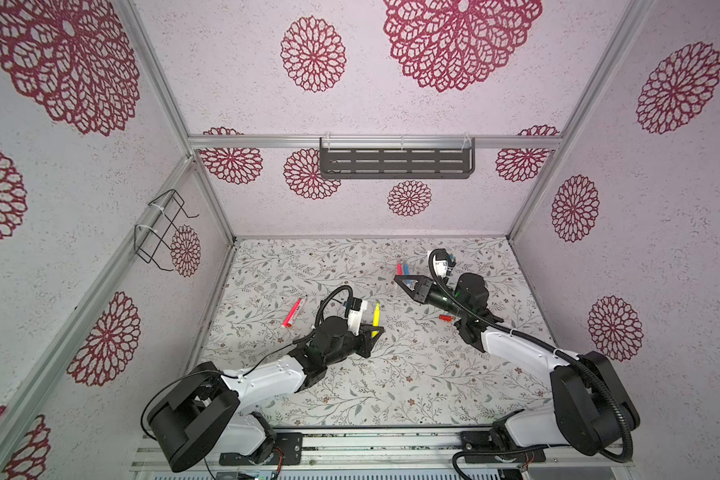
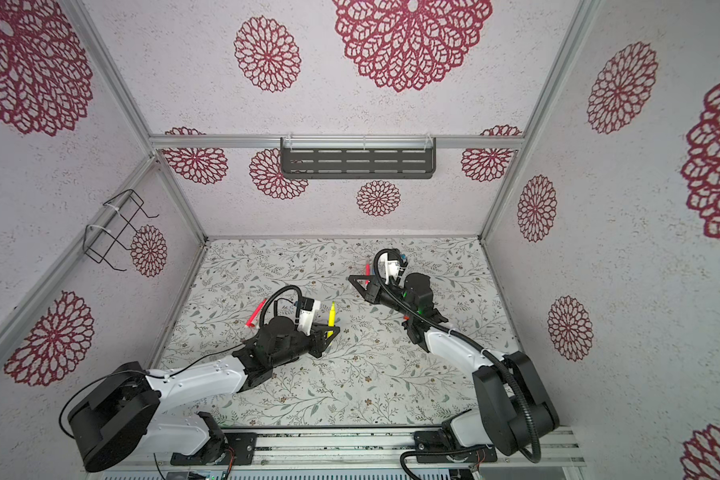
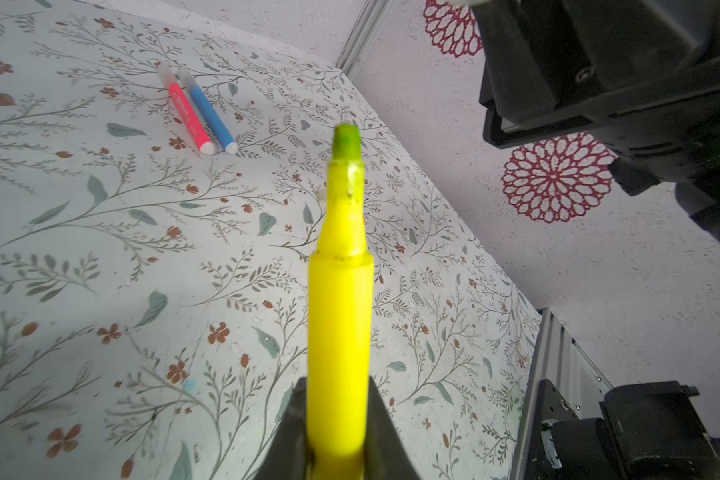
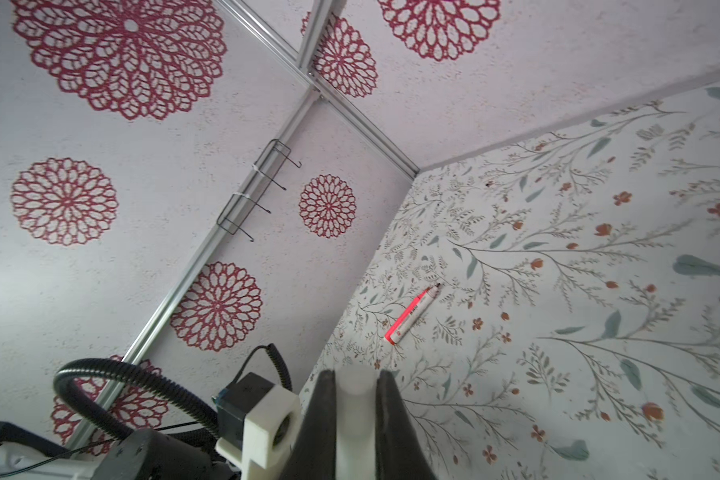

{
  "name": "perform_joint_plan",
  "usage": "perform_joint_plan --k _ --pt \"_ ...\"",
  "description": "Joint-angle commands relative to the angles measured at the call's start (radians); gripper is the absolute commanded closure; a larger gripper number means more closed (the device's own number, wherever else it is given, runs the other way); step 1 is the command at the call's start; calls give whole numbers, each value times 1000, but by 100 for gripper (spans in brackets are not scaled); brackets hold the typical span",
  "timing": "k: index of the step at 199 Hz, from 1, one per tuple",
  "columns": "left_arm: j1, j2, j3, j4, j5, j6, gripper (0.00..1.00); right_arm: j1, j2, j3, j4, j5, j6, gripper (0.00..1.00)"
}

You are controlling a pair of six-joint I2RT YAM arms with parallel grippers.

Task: Insert the pens into the pen caps
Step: 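Carry the clear cap over the yellow highlighter tip held by the left gripper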

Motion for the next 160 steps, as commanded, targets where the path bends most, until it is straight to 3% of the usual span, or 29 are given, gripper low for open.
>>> perform_joint_plan --k 1,160 --pt "-13 12 32 67 28 -12 100 21 13 14 148 -59 40 90" --pt "-34 -7 52 43 11 0 100 65 32 -4 113 -48 -11 91"
